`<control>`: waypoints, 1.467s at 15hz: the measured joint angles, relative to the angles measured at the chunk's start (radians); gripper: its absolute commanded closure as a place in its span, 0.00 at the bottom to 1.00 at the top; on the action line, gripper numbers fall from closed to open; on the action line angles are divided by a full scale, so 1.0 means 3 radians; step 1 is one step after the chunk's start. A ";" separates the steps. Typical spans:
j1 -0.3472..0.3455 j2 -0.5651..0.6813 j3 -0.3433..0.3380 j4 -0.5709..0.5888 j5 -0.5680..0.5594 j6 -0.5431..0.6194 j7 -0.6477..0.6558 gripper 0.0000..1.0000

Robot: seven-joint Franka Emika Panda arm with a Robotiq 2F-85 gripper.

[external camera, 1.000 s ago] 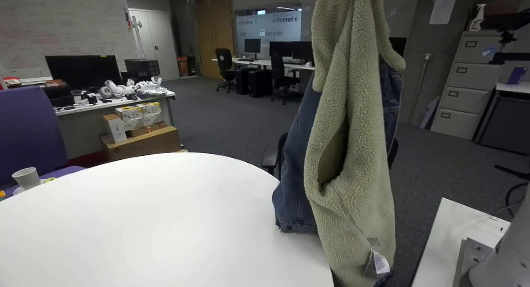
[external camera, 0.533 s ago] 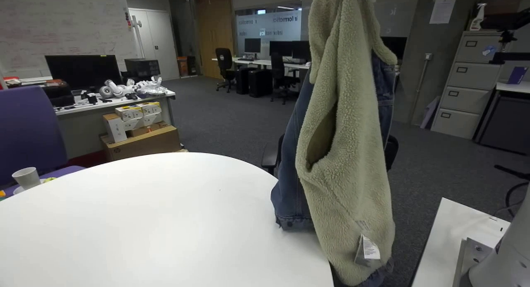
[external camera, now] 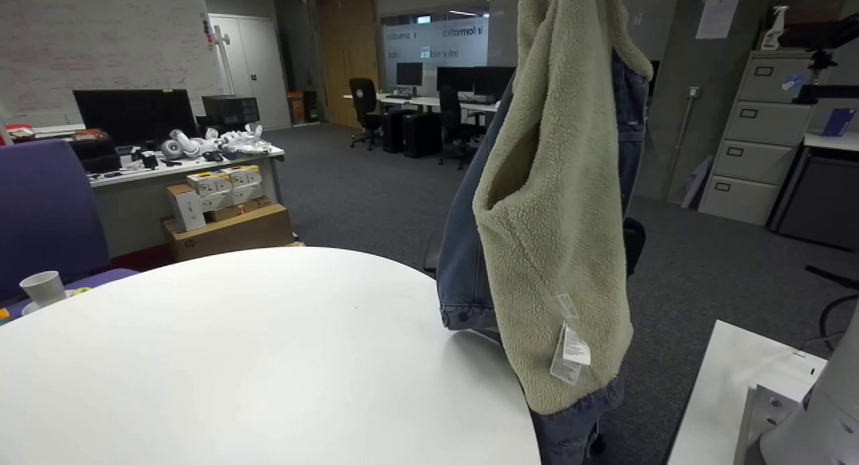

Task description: Put the blue jacket on the backrest of the black chair

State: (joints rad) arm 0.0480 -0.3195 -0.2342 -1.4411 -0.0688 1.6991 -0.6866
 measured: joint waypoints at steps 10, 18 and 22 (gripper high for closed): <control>-0.0436 0.1172 -0.0390 0.0438 0.0590 0.0000 -0.0200 0.98; -0.0597 0.1820 -0.0340 -0.0237 0.0523 0.0381 -0.0235 0.98; -0.0868 0.1974 -0.0174 -0.0675 0.0464 0.0549 -0.0275 0.98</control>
State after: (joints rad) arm -0.2124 0.2726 -0.2864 -1.6436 0.0705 1.8637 -0.7691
